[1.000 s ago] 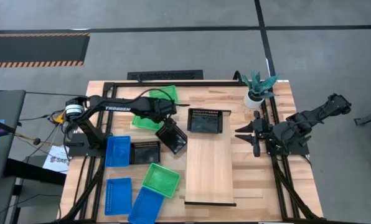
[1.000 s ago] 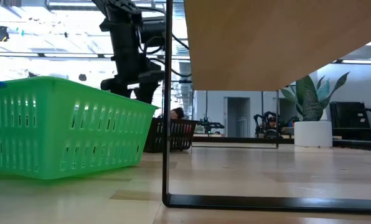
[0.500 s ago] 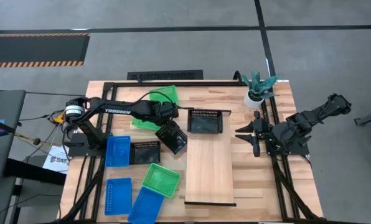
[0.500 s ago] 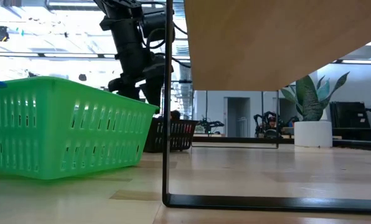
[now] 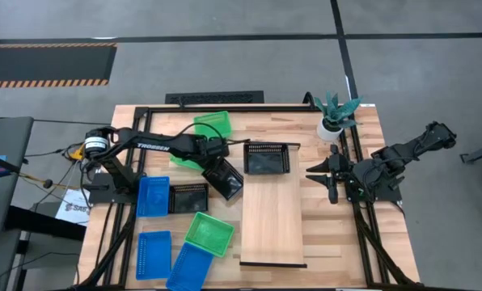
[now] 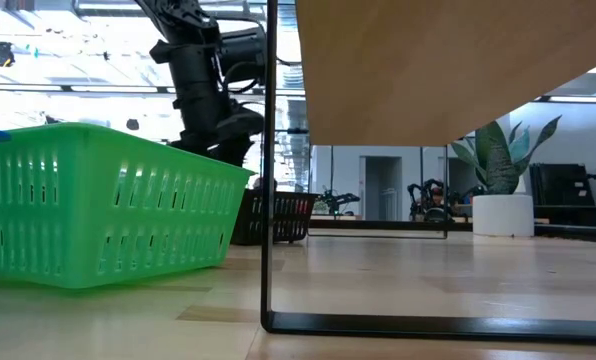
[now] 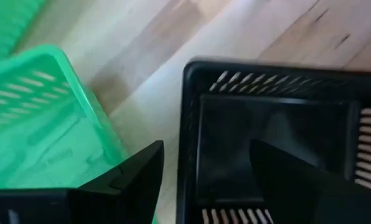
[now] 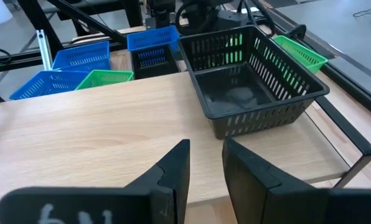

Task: Stack baskets on shelf by color
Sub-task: Stack the top black bin into the black bin on the shelf

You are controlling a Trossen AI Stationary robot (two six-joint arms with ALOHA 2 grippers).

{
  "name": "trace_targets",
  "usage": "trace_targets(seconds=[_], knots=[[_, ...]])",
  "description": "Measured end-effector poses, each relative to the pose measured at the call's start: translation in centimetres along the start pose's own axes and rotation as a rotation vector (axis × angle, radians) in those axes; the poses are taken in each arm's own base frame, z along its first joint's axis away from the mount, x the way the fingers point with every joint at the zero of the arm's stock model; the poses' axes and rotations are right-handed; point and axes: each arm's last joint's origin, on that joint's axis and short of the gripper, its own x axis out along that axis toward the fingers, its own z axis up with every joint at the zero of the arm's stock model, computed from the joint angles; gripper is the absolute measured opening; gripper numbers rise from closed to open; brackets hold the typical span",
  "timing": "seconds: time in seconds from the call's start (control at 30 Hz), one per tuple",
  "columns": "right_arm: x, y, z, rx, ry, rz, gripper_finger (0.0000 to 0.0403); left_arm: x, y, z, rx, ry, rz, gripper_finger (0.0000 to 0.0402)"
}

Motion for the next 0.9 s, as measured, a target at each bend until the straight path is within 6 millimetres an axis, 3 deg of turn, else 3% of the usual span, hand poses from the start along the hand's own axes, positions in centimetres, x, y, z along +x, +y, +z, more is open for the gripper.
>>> trace_targets(seconds=[0.2,0.67,0.9], knots=[[-0.01,0.00,0.00,0.001,0.000,0.000,0.0118,0.12,0.14,-0.22,-0.003,0.018,0.008,0.0189],[-0.01,0.00,0.00,0.002,0.000,0.000,0.0118,0.10,0.18,-0.45,0.024,0.031,0.025,0.0010],[-0.01,0.00,0.01,0.002,0.000,0.001,0.0118,0.08,0.16,-0.42,0.017,0.029,0.024,0.0002]])
